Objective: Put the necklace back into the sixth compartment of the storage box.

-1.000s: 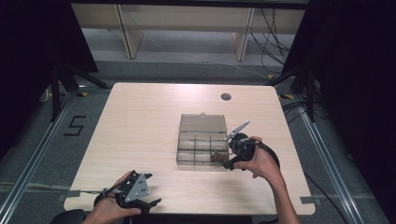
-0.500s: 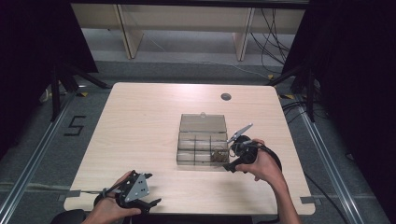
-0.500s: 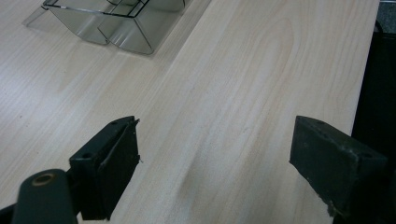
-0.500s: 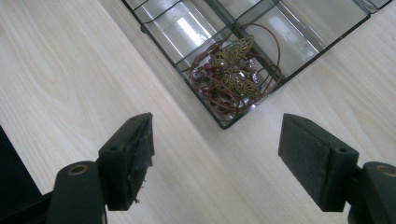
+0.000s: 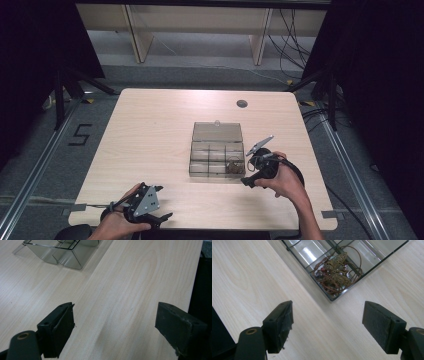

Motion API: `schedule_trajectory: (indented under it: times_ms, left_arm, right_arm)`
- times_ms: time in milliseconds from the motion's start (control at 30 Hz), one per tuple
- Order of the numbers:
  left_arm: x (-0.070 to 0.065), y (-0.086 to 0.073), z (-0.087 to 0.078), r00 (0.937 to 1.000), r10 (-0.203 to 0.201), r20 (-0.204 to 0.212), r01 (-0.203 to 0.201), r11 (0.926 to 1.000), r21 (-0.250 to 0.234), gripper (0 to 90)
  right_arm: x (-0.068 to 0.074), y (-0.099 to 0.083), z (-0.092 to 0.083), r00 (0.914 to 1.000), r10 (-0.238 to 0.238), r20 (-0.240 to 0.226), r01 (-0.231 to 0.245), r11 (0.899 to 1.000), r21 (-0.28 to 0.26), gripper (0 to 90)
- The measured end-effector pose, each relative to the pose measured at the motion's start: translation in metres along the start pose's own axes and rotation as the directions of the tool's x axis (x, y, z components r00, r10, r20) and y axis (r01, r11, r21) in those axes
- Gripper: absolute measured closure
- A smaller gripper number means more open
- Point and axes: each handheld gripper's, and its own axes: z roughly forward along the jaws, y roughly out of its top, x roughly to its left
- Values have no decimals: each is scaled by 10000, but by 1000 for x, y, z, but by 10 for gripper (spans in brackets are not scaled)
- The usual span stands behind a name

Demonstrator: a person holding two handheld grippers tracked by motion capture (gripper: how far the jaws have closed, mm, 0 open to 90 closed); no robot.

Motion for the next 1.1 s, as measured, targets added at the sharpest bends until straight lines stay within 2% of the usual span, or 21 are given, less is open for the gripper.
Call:
schedule_trajectory:
  times_ms: [67, 100, 133, 200, 267, 367, 533, 567, 600, 667, 700, 767, 800, 833, 867, 900, 1000, 1033, 1100]
  left_arm:
    - [0, 0, 0, 10000, 1, -2, -1, 10000, -1, 150]
    - [0, 0, 0, 10000, 17, -2, -17, 10000, 1, 150]
    - [0, 0, 0, 10000, 12, -3, -12, 10000, 1, 150]
    - [0, 0, 0, 10000, 14, -2, -14, 10000, 6, 150]
    - [0, 0, -1, 10000, 22, 24, -23, 10000, 45, 150]
    - [0, 0, -1, 10000, 37, 23, -37, 10000, 49, 150]
    - [0, 0, -1, 10000, 33, 28, -33, 10000, 50, 150]
    - [0, 0, -1, 10000, 36, 30, -36, 10000, 53, 150]
    - [0, 0, -1, 10000, 21, 36, -21, 10000, 44, 150]
    - [1, 1, -2, 9999, 132, -10, -132, 9996, 234, 150]
    - [0, 1, -1, 9996, 121, -254, -118, 9999, 106, 150]
    - [0, 1, -1, 9996, 121, -263, -118, 9999, 109, 150]
    - [0, 1, -1, 9996, 128, -247, -126, 9999, 110, 150]
    - [0, 1, -1, 9997, 128, -227, -125, 9999, 115, 150]
    - [1, 1, -1, 9999, 105, 6, -105, 9998, 158, 150]
    - [1, 1, -1, 9999, 110, -4, -109, 9998, 136, 150]
    - [0, 1, -1, 10000, 33, 11, -33, 10000, 65, 150]
    - [0, 0, -1, 10000, 29, 33, -29, 10000, 54, 150]
    - [1, 1, -2, 10000, 99, 11, -99, 9997, 217, 150]
  right_arm:
    - [1, -1, 0, 9998, 187, -69, -187, 9998, -7, 256]
    - [3, -2, -2, 9992, 392, 88, -394, 9991, 163, 253]
    - [1, -2, 0, 10000, -21, -11, 21, 10000, -49, 250]
    - [3, -3, 0, 9998, 182, -7, -182, 9998, -15, 247]
    - [3, -4, 0, 10000, -76, 3, 76, 10000, -47, 247]
    - [5, -5, -1, 9999, 140, 27, -140, 9999, -11, 245]
    - [7, -7, 0, 10000, 44, -18, -44, 9999, -91, 243]
    - [8, -7, 1, 9998, 182, -79, -181, 9998, 37, 243]
    - [7, -8, 1, 10000, 29, -22, -29, 10000, -16, 243]
    - [9, -9, 1, 9998, 202, 45, -202, 9998, 75, 242]
    - [10, -9, 1, 9994, 335, 115, -337, 9993, 149, 241]
    - [10, -10, 1, 9993, 349, 98, -351, 9993, 134, 240]
    - [9, -10, 2, 9999, 140, 49, -140, 9999, 32, 237]
    - [11, -11, 1, 9991, 407, 84, -408, 9990, 157, 232]
    - [11, -12, 1, 9994, 318, 119, -319, 9994, 151, 231]
    - [10, -12, 3, 9999, 135, 28, -135, 9999, 14, 230]
    - [11, -13, 4, 9998, 193, -48, -193, 9998, -39, 216]
    - [10, -14, 4, 9999, 80, -63, -80, 9999, -80, 213]
    - [11, -15, 3, 9998, 215, -4, -215, 9997, -75, 207]
